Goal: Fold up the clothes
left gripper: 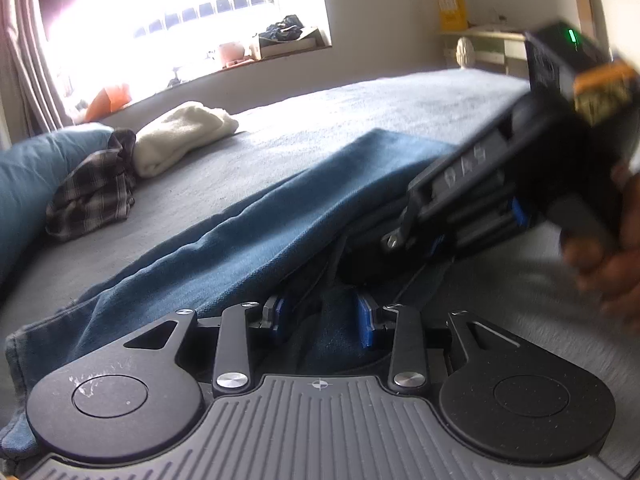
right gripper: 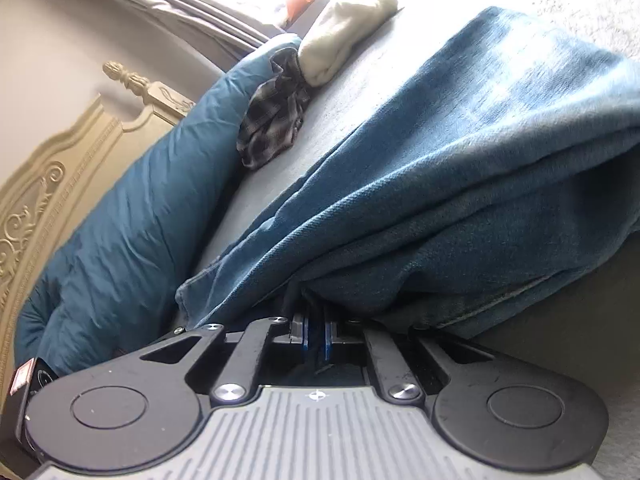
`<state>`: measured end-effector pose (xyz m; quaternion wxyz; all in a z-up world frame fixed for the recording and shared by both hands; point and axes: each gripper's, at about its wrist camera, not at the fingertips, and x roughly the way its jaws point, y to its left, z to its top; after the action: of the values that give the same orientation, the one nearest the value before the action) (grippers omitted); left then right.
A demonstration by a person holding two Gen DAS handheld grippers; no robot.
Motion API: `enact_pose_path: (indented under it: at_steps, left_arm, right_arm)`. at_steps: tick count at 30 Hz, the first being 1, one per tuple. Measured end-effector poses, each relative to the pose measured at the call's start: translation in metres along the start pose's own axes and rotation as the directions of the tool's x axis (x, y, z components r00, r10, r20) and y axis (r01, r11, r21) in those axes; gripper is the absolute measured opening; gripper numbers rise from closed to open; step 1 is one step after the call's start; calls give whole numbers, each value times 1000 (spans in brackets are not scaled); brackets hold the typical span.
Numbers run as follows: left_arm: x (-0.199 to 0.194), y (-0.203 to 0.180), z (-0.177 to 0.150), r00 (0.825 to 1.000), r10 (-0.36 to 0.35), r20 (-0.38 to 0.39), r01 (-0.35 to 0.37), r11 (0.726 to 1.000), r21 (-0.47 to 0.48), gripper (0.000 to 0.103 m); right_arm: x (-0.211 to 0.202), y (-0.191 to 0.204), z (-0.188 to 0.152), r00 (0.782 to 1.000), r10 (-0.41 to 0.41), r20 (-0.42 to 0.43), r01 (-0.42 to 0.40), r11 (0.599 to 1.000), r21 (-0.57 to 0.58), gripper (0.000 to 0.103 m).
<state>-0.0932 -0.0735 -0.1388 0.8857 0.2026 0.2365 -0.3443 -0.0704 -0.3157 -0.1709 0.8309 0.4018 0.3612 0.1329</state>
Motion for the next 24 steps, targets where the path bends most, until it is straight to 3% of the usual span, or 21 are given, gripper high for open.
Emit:
enact_pose_path:
  at_steps: [7,10,17,22,24]
  left_arm:
    - [-1,-7,-6,999,29,21,-30,998,54,34]
    - [-2,-11,-9,998,44,33,-46,996,71,34]
    - [-4,-12,-10,999,45,31,-47,997,56,35]
    - [-3,-10,-10,999,43,30,-44,998,47,35]
    - [-2,-9,-10,999,39,31,-41,998,49,35]
  right_arm:
    - [-30,6,7,990,-138,3,138,990,24,8]
    - [-47,24,8,980,-194,30,196,978,-68,9]
    - [-58,69,20,968,-171,183,211,951,-228,9]
    - [-31,92,11,944,-229,236,309,863,-398,9]
    - [-16,85,4,937,-278,213,346,834,-429,9]
